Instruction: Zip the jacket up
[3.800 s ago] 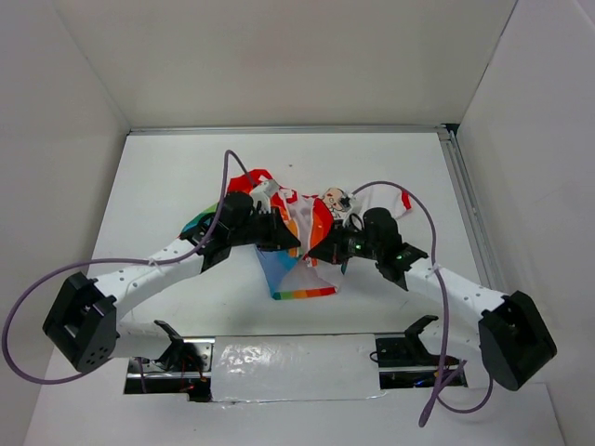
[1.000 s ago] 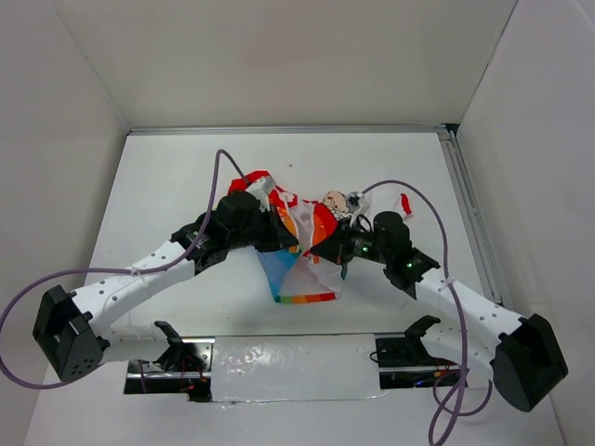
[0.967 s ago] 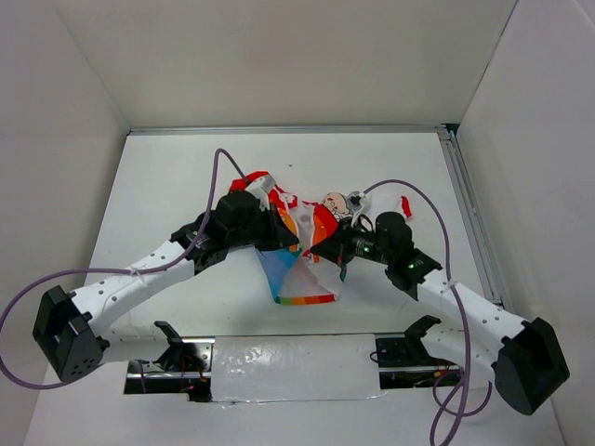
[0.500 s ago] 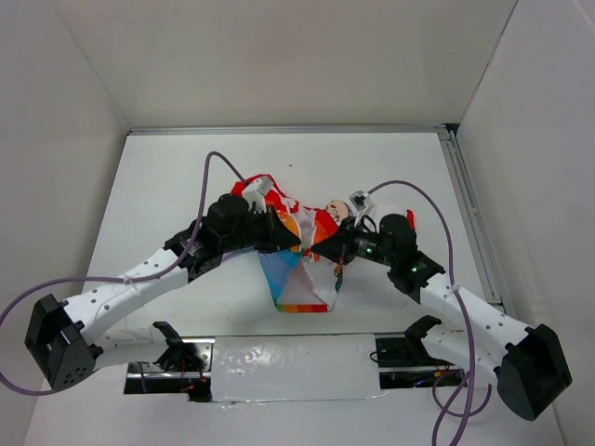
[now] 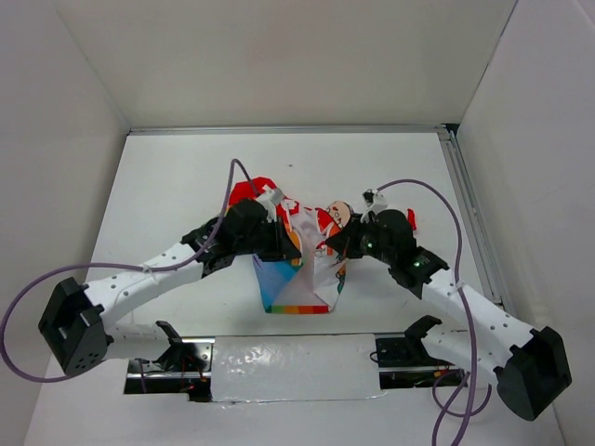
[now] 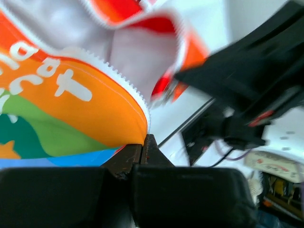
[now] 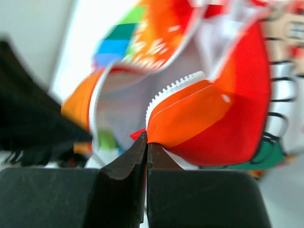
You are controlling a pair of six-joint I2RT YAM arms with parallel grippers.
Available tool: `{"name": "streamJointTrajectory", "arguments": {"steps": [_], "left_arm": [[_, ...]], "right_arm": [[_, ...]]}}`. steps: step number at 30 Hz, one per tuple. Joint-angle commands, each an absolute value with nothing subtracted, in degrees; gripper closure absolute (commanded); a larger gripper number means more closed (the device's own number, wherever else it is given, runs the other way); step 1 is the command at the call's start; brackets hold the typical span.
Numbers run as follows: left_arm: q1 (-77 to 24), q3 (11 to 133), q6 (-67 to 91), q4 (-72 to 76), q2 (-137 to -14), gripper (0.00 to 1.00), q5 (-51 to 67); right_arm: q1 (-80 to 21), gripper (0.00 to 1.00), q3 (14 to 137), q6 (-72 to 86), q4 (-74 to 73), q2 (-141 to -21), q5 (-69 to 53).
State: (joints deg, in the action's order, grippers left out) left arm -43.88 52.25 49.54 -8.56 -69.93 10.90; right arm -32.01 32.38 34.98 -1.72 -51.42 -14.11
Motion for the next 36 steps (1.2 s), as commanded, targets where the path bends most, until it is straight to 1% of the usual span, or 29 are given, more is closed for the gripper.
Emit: {"name": "streamJointTrajectory", "arguments": {"steps": [1,6,8,10,11,12,13,14,16,17,23,28,30,31,33,34,36], "left_arm": [[-45.5,52.1,49.4,-17.5,-74.3,1.00,9.0],[-45.4,45.8,51.8,-17.3,-80.1,1.00,13.3],[-45.5,45.5,51.8,-15.7,-82.3,1.00,15.9],[-45.5,46.7,51.2,-15.4,-84.4,0.82,17.8],[-45.6,46.9,50.8,-14.9,-85.0,0.63,18.5],[-45.7,47.4,50.8,-14.9,-85.3,0.55,18.7],[-45.7,47.5,51.0,-14.8,-85.7,0.52,18.7],[-45.7,47.5,51.2,-14.6,-85.7,0.43,18.7],[-45.7,47.5,51.5,-15.0,-85.5,0.41,18.0],[-45.7,47.4,51.8,-15.1,-85.3,0.37,17.7],[-45.7,46.4,52.9,-16.1,-84.0,0.35,15.7],[-45.8,48.3,52.6,-15.3,-86.7,0.36,16.5],[-46.1,49.3,53.1,-15.5,-88.4,0.40,15.4],[-46.1,49.8,53.3,-15.8,-88.9,0.52,15.1],[-46.1,50.4,53.3,-16.4,-90.4,0.70,14.6],[-46.1,50.6,53.1,-16.3,-90.9,0.84,14.9],[-46.1,51.0,53.0,-16.1,-91.5,1.00,15.4]], "right_arm": [[-30.6,1.00,36.2,36.6,-13.1,-54.7,-0.2],[-30.1,1.00,35.1,38.0,-11.2,-61.5,1.8],[-30.1,1.00,34.9,37.9,-10.1,-63.8,2.4],[-30.0,1.00,35.5,37.7,-9.9,-65.6,2.8],[-30.1,1.00,35.8,37.5,-10.1,-65.8,3.2],[-30.0,1.00,36.0,37.0,-10.1,-66.1,3.2],[-30.1,1.00,36.1,36.8,-10.3,-66.5,3.2],[-30.0,1.00,36.0,36.7,-10.1,-66.5,2.8],[-29.8,1.00,35.7,36.6,-9.8,-66.3,2.6],[-29.8,1.00,35.3,36.6,-9.4,-66.1,2.1],[-29.8,1.00,34.8,36.3,-9.0,-65.7,1.1],[-29.6,1.00,34.4,36.7,-8.5,-65.5,0.5],[-29.6,1.00,34.1,36.8,-8.4,-65.1,0.3],[-29.7,1.00,34.2,36.7,-8.5,-65.0,0.3],[-29.7,1.00,34.2,36.7,-8.7,-64.8,0.4],[-29.5,1.00,34.2,36.6,-8.8,-64.8,0.3],[-29.5,1.00,34.2,36.3,-8.9,-64.4,0.3]]}}
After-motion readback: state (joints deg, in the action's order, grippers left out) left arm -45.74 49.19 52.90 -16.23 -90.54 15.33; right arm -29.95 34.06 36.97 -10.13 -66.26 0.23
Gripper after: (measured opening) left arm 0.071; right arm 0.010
